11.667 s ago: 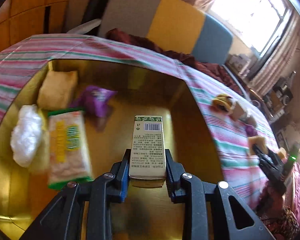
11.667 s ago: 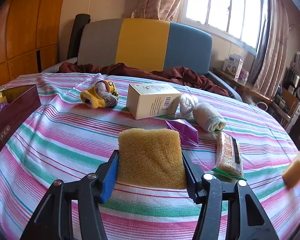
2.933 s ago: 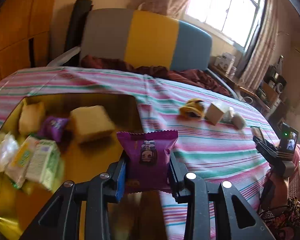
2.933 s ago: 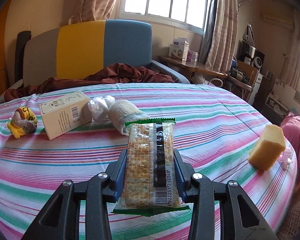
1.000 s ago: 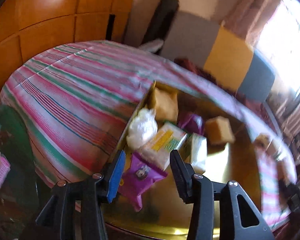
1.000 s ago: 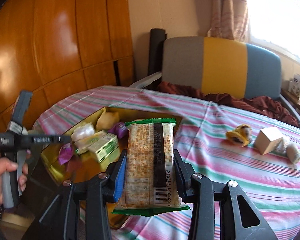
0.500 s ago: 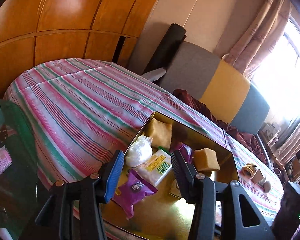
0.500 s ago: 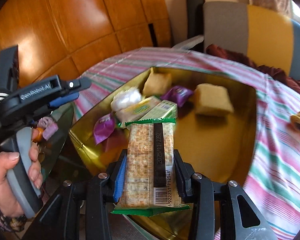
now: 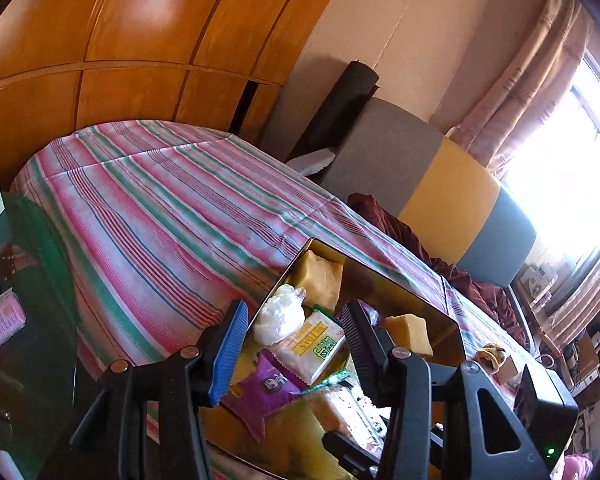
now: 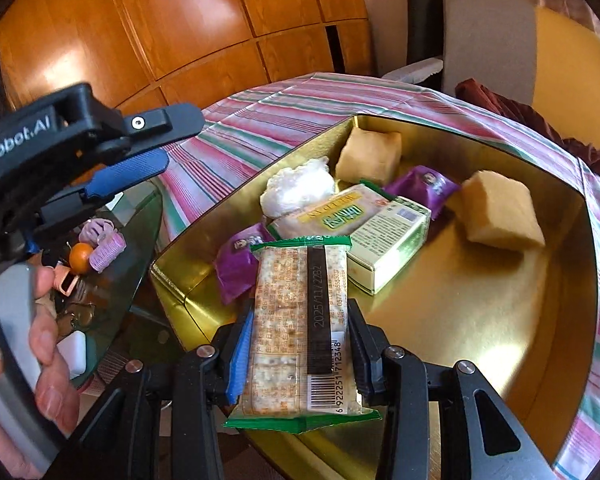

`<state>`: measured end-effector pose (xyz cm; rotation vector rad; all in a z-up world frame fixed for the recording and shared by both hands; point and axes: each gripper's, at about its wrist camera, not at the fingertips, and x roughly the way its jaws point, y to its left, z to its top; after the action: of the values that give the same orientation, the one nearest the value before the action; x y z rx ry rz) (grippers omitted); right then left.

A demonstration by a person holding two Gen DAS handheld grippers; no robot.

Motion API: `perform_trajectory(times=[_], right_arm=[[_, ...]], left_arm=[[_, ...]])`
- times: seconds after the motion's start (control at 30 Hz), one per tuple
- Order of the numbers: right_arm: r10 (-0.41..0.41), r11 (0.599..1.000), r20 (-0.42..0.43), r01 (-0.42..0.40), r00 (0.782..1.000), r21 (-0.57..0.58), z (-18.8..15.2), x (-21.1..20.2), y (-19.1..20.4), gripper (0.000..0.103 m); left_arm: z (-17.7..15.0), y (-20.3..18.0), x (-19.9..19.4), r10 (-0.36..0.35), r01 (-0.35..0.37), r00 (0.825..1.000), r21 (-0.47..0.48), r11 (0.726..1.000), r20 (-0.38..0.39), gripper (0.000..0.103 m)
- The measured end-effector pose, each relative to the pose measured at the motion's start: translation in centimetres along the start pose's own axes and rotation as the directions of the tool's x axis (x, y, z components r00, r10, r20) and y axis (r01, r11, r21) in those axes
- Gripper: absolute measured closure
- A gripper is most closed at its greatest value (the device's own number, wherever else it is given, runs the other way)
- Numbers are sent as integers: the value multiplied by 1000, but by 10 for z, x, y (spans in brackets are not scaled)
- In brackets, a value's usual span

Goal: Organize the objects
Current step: 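Release the purple packet with the left tool while the right tool lowers the cracker packet into the tray, then move both open tools toward the remaining items on the bed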

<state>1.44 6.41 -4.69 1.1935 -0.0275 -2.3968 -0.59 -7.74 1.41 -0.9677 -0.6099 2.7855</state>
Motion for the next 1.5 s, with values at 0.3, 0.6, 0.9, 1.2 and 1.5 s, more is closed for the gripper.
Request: perform_trajectory(times=[0.3, 0.6, 0.9, 1.2, 1.5], right_arm=[[39, 999, -2, -39, 999, 38, 0, -4, -3, 42], [-1, 999, 26, -1, 1000, 54, -4, -20, -12, 42], [-74, 995, 86, 67, 994, 77, -6, -56, -34, 42], [-241, 965, 181, 215, 954, 151, -23, -110, -82, 42], [-415, 876, 103, 366, 904, 315, -80, -150, -178, 38]], left_arm=[[1, 2, -3, 1, -1, 1000, -13, 1000, 13, 53], [-1, -1, -2, -5, 5, 1000, 7, 1000, 1, 53], [-10, -10, 6, -21, 23, 999, 34, 999, -46, 53], [-28, -49, 11, -141, 159, 982, 152, 975, -126, 53], [-60, -96, 12, -202, 258, 953, 258, 931, -226, 53]])
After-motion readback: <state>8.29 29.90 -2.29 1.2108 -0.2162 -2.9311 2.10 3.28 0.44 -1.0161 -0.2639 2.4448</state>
